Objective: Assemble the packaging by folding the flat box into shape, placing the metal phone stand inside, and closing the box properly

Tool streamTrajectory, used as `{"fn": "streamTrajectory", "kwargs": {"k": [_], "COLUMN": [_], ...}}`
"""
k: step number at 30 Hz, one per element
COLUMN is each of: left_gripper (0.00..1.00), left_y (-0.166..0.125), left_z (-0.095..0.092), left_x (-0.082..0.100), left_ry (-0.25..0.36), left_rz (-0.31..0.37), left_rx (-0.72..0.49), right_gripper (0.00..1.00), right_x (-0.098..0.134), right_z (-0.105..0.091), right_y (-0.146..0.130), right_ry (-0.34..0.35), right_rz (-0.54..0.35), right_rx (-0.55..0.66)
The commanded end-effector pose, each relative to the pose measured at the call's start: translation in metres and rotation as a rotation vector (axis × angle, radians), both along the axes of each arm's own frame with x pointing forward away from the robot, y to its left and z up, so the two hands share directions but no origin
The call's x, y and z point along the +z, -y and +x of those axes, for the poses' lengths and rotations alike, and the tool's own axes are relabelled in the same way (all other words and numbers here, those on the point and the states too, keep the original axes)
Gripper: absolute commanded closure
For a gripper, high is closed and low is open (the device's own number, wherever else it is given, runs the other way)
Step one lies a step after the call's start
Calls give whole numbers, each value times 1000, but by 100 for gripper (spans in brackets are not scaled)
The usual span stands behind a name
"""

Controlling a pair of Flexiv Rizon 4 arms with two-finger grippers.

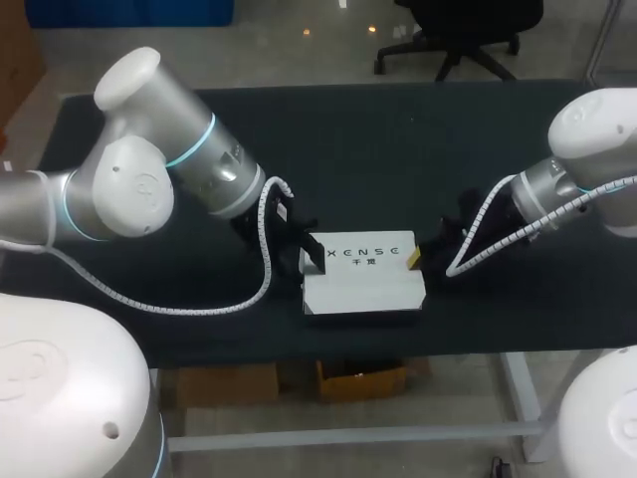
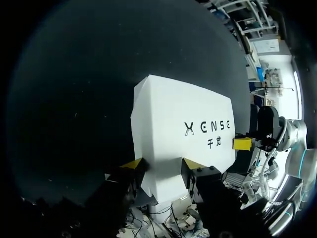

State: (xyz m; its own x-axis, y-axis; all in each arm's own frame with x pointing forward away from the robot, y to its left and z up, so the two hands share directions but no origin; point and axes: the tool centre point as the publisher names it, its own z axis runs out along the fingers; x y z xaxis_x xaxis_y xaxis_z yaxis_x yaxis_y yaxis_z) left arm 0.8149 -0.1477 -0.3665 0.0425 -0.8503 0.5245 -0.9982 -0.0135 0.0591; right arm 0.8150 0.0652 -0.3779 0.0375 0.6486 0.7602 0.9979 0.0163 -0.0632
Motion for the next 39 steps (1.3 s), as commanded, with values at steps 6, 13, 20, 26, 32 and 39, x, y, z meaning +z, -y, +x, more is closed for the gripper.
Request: {"fn": "streamTrajectory", "kwargs": {"k": [6,13,20,26,32,39], "left_gripper": [51,51,52,53,52,53], "left_y": [5,6,6,6,6,6], "left_z": [3,2,1,2,2,4], "left_x": [4,6,10,12,15,16], "left_ry": [-10,-13,-15,-21,-30,-58], "left_rz": [17,23,27,26,25,21], "left_rx": [-1,1,4,5,5,3], "right_gripper": [66,66,66,66,66,67], "right_x": [6,4,5,8,12,14], "right_z": [1,-1,-2,-3,-1,0], "right_y": [-1,-1,-1,-1,-4,-6], "right_ry": [-12,-24,-30,-36,-50,-65], "right_rz": [-2,7,16,19,24,23], "right_rx": [1,2,2,-1,2,7]}}
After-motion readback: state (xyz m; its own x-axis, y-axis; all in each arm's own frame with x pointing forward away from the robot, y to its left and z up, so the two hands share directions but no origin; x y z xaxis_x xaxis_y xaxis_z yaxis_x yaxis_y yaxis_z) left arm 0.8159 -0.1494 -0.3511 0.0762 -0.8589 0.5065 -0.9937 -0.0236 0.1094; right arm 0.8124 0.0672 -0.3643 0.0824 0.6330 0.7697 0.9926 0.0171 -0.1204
